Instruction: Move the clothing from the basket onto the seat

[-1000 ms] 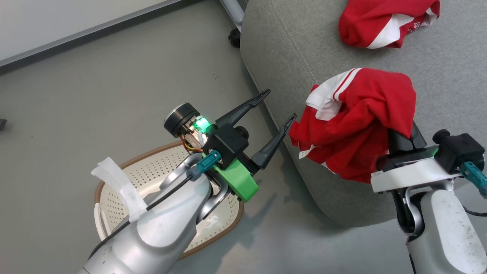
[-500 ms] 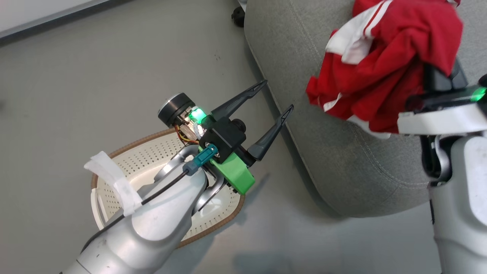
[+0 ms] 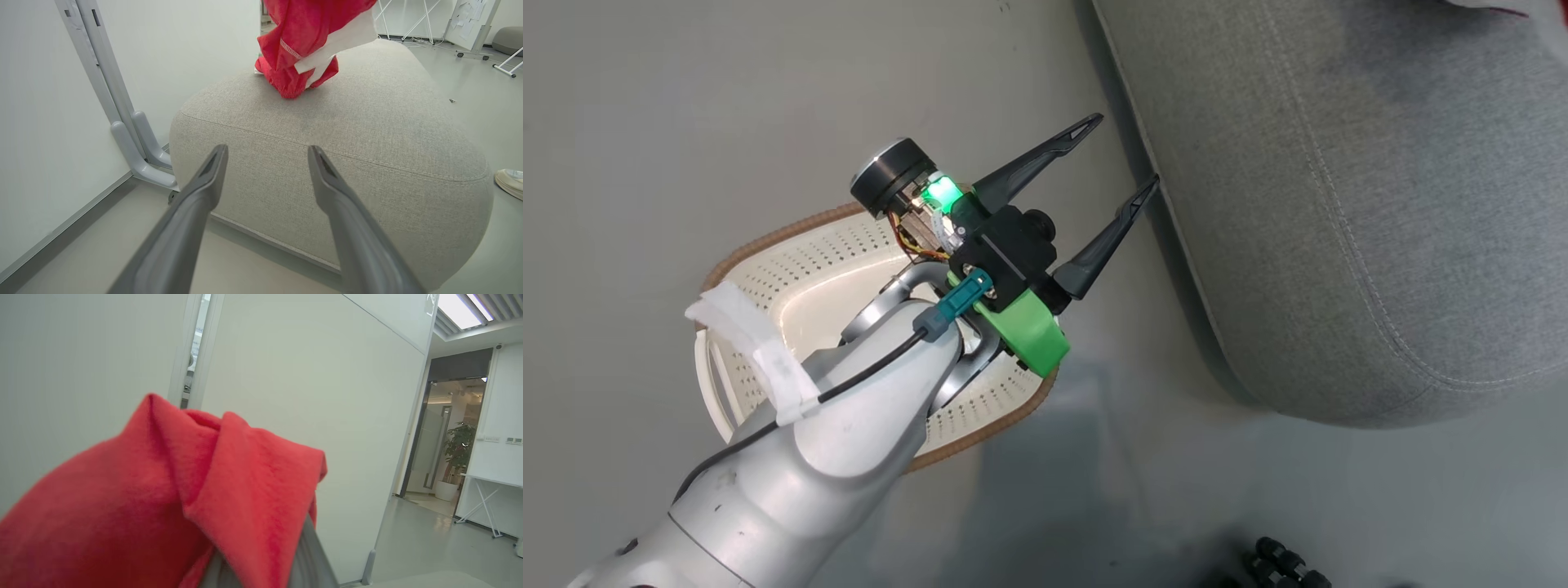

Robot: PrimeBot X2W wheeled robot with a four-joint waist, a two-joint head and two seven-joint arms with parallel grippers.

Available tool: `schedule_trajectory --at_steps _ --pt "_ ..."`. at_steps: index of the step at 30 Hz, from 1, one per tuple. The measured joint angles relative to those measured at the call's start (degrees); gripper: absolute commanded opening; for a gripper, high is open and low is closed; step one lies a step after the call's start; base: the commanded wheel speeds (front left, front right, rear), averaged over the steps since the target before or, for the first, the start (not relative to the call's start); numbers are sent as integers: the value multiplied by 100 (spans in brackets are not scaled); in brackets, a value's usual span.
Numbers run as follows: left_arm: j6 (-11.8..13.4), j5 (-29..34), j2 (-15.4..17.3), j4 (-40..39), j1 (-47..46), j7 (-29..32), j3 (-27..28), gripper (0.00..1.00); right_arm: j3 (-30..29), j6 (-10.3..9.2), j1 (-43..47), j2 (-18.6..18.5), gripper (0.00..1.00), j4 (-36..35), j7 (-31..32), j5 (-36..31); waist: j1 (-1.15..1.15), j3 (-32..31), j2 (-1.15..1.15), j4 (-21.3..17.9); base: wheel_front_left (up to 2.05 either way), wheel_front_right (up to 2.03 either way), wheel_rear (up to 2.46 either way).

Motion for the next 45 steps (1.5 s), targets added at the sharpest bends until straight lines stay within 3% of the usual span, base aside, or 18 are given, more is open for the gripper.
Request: schedule_trajectory --at_steps 6,11,20,29,30,31,32,45 --pt "0 29 -11 -10 -164 0 -54 100 -322 0 -848 -810 0 825 0 55 0 404 0 91 0 0 0" --pt "0 29 -3 -15 -216 0 -73 100 -308 0 -1245 -1100 0 1758 -2 130 0 626 0 149 0 0 0" --pt "0 29 -21 -18 -269 0 -91 100 -345 0 -1014 -1010 0 3139 -8 16 0 783 0 281 0 0 0" --pt "0 42 -1 -16 -271 0 37 100 -426 0 -509 -802 0 3423 -7 67 0 803 0 352 0 0 0" --pt "0 47 1 -15 -270 0 66 100 -424 0 -502 -800 14 3407 -8 63 0 787 0 354 0 0 0" --pt "0 49 0 -16 -269 0 85 100 -425 0 -495 -797 73 3390 -7 62 0 770 0 354 0 0 0" --pt "0 54 -1 -18 -265 0 103 100 -424 0 -482 -786 100 3376 -8 59 0 750 0 354 0 0 0" --pt "35 70 -36 -118 423 0 623 100 -428 0 1032 -277 100 2496 -8 33 -1 46 0 327 0 0 0"
